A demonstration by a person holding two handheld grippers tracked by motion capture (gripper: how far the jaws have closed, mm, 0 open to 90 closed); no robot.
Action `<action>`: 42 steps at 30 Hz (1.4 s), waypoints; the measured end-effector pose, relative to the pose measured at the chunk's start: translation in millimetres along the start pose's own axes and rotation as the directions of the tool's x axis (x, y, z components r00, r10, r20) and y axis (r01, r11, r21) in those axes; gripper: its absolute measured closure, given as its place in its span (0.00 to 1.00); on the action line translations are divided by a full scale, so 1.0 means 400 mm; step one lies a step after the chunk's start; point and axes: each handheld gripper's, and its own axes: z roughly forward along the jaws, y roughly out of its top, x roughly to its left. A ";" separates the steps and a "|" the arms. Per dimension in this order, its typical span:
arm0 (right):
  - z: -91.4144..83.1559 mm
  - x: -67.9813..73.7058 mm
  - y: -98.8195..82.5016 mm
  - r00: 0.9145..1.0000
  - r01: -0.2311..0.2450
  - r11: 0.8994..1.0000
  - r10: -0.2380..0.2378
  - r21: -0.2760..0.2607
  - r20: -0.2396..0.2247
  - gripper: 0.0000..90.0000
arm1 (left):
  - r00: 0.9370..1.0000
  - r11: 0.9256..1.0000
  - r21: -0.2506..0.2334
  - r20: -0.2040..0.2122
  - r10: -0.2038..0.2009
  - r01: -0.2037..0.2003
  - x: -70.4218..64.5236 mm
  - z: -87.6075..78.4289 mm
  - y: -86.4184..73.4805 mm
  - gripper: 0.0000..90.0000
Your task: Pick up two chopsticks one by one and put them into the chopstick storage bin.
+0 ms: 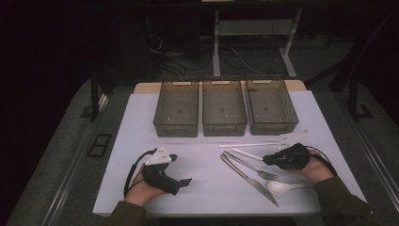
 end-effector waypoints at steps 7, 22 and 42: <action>-0.028 -0.007 0.013 0.999 -0.033 0.998 0.033 -0.058 0.004 0.94 | 1.000 1.000 -0.004 -0.001 -0.008 0.008 -0.001 -0.003 -0.006 0.00; -0.050 -0.009 0.077 0.997 -0.079 0.989 0.079 -0.129 -0.006 0.94 | 1.000 0.999 -0.042 -0.004 -0.006 0.005 -0.002 -0.015 -0.013 0.00; -0.020 -0.010 0.187 0.993 -0.110 0.983 0.114 -0.147 0.014 0.94 | 1.000 0.999 -0.050 -0.009 -0.008 0.007 -0.003 -0.017 -0.011 0.00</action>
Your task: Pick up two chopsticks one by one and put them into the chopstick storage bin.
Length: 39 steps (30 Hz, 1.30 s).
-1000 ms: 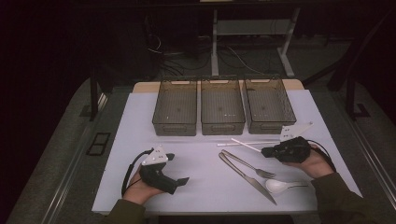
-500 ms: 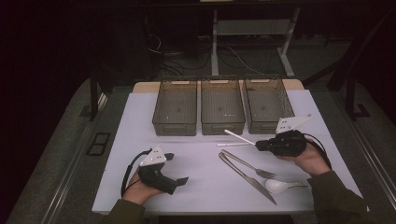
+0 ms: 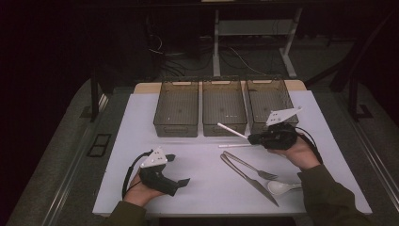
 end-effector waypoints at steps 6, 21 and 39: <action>0.009 0.001 0.032 1.000 -0.002 1.000 0.002 0.007 0.014 0.94 | 1.000 1.000 0.000 0.000 0.001 -0.001 -0.001 0.000 0.000 0.00; 0.056 -0.009 0.128 0.998 -0.048 0.999 0.048 0.007 0.032 0.94 | 1.000 1.000 -0.003 -0.001 0.006 -0.006 -0.001 0.001 0.000 0.00; 0.163 -0.009 0.255 0.994 -0.081 0.997 0.080 0.017 0.073 0.94 | 1.000 0.999 -0.028 0.010 0.021 -0.021 -0.005 0.007 0.004 0.00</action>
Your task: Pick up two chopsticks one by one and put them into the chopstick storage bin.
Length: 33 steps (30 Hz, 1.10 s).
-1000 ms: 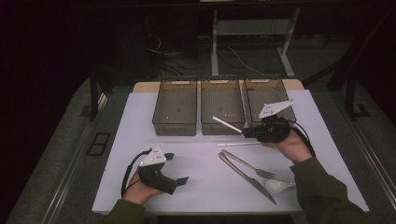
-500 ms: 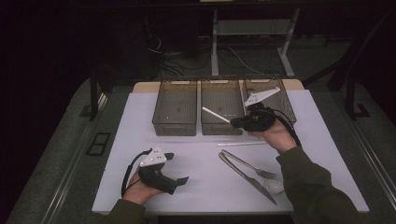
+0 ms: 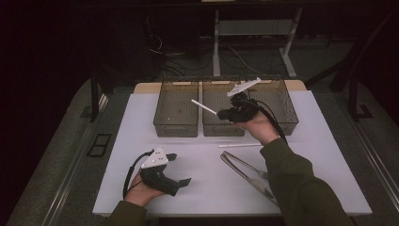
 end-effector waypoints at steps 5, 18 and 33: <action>0.032 -0.001 0.025 1.000 -0.011 1.000 0.011 0.002 -0.003 0.94 | 1.000 1.000 -0.007 0.017 0.004 -0.004 -0.003 0.010 -0.004 0.00; 0.113 0.012 0.099 0.999 -0.041 0.999 0.041 0.024 0.013 0.94 | 1.000 1.000 -0.019 0.020 0.016 -0.015 0.002 0.007 -0.005 0.00; 0.234 -0.004 0.160 0.993 -0.094 0.993 0.089 0.067 0.075 0.94 | 0.999 0.999 -0.034 0.028 0.014 -0.013 0.000 0.005 -0.002 0.00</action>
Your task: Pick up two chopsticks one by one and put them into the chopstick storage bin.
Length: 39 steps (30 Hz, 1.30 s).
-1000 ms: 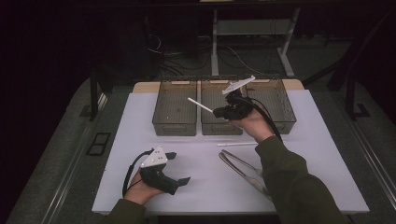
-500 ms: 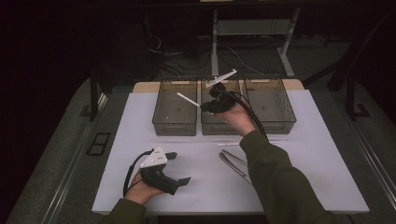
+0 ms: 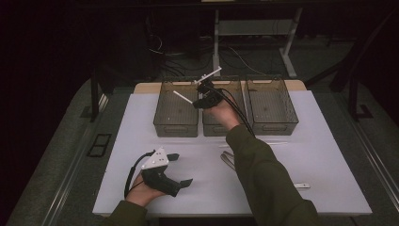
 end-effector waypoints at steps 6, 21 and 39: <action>0.057 0.010 0.032 1.000 -0.018 0.999 0.017 0.032 0.017 0.94 | 1.000 1.000 -0.006 0.005 -0.001 0.001 -0.001 -0.003 0.000 0.00; 0.156 0.038 0.102 0.996 -0.031 0.996 0.024 0.086 0.083 0.94 | 1.000 1.000 -0.010 0.014 0.002 -0.002 -0.004 -0.002 0.004 0.00; 0.196 0.053 0.126 0.995 -0.049 0.996 0.041 0.075 0.095 0.82 | 1.000 1.000 -0.009 0.019 0.012 -0.012 -0.005 -0.001 0.008 0.00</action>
